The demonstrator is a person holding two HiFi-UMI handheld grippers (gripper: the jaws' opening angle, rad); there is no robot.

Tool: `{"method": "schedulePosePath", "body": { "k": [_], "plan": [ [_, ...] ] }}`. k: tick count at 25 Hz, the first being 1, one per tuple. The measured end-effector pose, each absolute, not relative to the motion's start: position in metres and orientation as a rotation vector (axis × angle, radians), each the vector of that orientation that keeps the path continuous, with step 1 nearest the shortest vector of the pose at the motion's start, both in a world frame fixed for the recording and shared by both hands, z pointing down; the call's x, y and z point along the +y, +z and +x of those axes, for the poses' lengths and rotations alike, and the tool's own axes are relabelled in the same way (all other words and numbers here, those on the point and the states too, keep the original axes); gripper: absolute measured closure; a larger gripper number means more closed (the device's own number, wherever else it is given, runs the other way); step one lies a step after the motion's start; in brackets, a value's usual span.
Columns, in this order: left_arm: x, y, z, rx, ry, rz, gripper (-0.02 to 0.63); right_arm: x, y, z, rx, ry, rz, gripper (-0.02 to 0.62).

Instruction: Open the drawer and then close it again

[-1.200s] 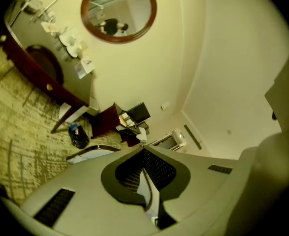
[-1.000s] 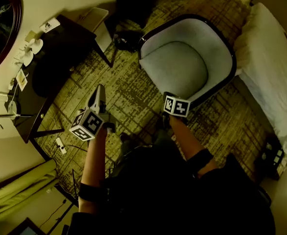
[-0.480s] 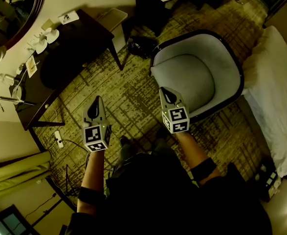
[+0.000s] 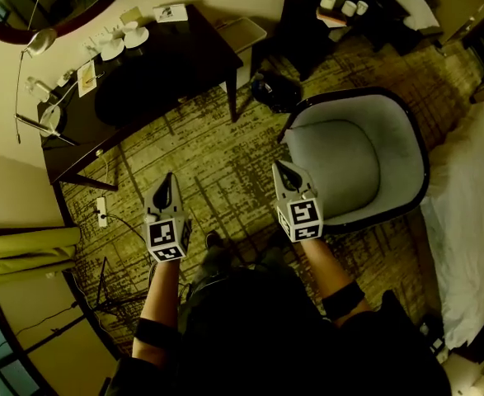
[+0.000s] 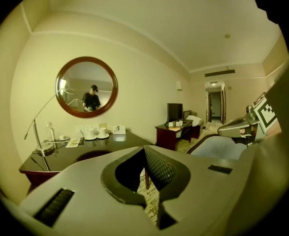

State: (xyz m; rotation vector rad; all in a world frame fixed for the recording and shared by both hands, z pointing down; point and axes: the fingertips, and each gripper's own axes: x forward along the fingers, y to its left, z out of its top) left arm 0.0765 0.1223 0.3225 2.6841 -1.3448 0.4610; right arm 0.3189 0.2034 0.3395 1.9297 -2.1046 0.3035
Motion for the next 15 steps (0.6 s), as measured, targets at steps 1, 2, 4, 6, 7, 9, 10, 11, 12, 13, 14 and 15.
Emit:
{"method": "schedulePosePath", "body": {
  "k": [1, 2, 4, 6, 7, 9, 10, 11, 12, 13, 14, 15],
  "plan": [
    [0.119, 0.323, 0.068, -1.359, 0.46, 2.674, 0.606, 0.196, 0.34, 0.309, -2.119, 0.297, 1.909, 0.583],
    [0.116, 0.324, 0.06, -1.371, 0.458, 2.665, 0.606, 0.189, 0.34, 0.299, -2.133, 0.292, 1.891, 0.583],
    [0.108, 0.325, 0.04, -1.394, 0.457, 2.653, 0.606, 0.174, 0.341, 0.275, -2.16, 0.284, 1.86, 0.583],
    [0.1, 0.327, 0.02, -1.41, 0.459, 2.645, 0.606, 0.159, 0.342, 0.251, -2.185, 0.276, 1.835, 0.583],
    [0.096, 0.328, 0.01, -1.415, 0.46, 2.643, 0.606, 0.15, 0.342, 0.238, -2.195, 0.27, 1.823, 0.583],
    [0.086, 0.33, -0.008, -1.421, 0.458, 2.643, 0.606, 0.133, 0.344, 0.214, -2.211, 0.251, 1.797, 0.584],
    [0.081, 0.331, -0.016, -1.421, 0.457, 2.644, 0.606, 0.125, 0.345, 0.201, -2.219, 0.241, 1.784, 0.583],
    [0.076, 0.332, -0.024, -1.42, 0.456, 2.646, 0.606, 0.118, 0.346, 0.19, -2.225, 0.237, 1.775, 0.583],
    [0.072, 0.333, -0.031, -1.417, 0.455, 2.648, 0.606, 0.111, 0.348, 0.179, -2.229, 0.236, 1.77, 0.583],
    [0.068, 0.334, -0.038, -1.413, 0.457, 2.651, 0.606, 0.105, 0.349, 0.169, -2.23, 0.236, 1.768, 0.584],
    [0.064, 0.335, -0.044, -1.409, 0.459, 2.654, 0.606, 0.1, 0.35, 0.161, -2.229, 0.234, 1.764, 0.584],
    [0.06, 0.335, -0.049, -1.405, 0.461, 2.656, 0.606, 0.095, 0.351, 0.153, -2.227, 0.232, 1.76, 0.584]
  ]
}}
